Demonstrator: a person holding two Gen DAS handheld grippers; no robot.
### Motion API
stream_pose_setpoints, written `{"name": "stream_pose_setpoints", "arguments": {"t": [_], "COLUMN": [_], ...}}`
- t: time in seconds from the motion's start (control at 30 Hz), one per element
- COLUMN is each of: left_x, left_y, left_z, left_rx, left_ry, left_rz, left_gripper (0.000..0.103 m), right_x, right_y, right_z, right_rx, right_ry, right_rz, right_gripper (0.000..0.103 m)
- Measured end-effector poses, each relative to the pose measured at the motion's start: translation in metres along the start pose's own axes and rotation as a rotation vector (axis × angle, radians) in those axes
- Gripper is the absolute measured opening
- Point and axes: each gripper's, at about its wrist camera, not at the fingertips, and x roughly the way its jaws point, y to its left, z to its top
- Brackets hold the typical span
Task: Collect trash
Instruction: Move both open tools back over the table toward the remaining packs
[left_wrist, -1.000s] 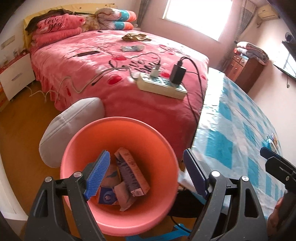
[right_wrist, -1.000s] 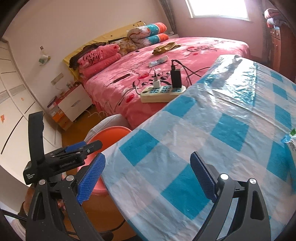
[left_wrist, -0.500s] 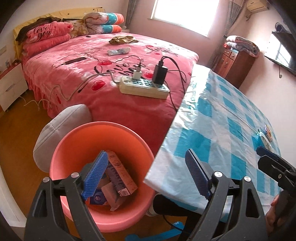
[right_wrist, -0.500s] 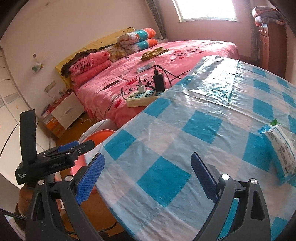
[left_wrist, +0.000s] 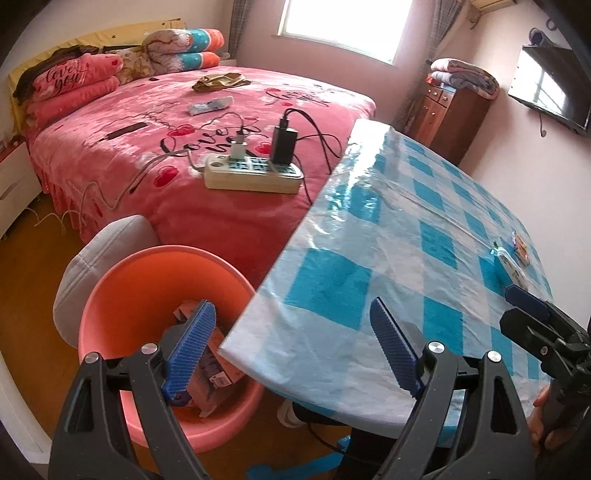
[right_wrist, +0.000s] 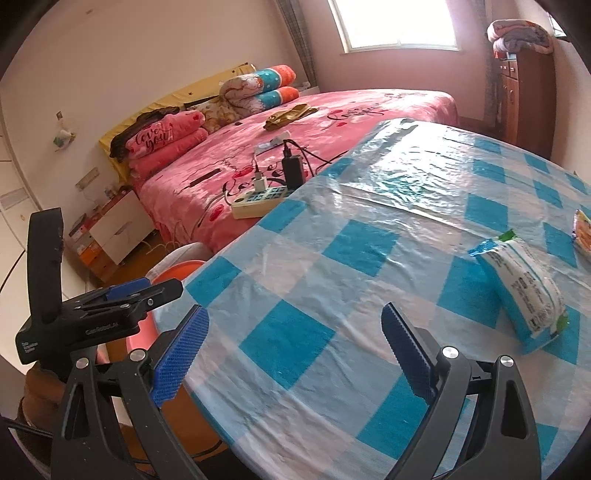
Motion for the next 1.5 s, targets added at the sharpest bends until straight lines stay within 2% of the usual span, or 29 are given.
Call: {"name": "stream_pose_setpoints", "arguments": {"t": [0.73,1.13,1.33,1.5], "left_x": [0.004,0.010,0.016,0.024], "left_y": [-0.059,-0.107,-0.139,-0.166], "left_z": [-0.007,-0.008,-0.008,-0.003], "left_rx": [0.106,0.187,0.207,0.187], "left_ry": [0.033,0.048,0.062,0.110], "left_rz": [-0.052,-0.102,-0.156,-0.260], "left_gripper": [0.086,0.086,0.086,0.086], "right_x": [-0.030,-0.054,-0.072,-0.092], "right_y": [-0.050,-0.101,-0.135,-0.171], "right_z": [-0.017,-0.032,-0.042,-0.046], "right_rx": [0.087,0.177,0.234,0.308], "right_ry": [-0.049,-0.081,-0.105,-0.137], "right_rz": [-0.074,-0.153,-0.214,-0.276], "right_gripper": [0.094,0.094,0.094,0.094]}}
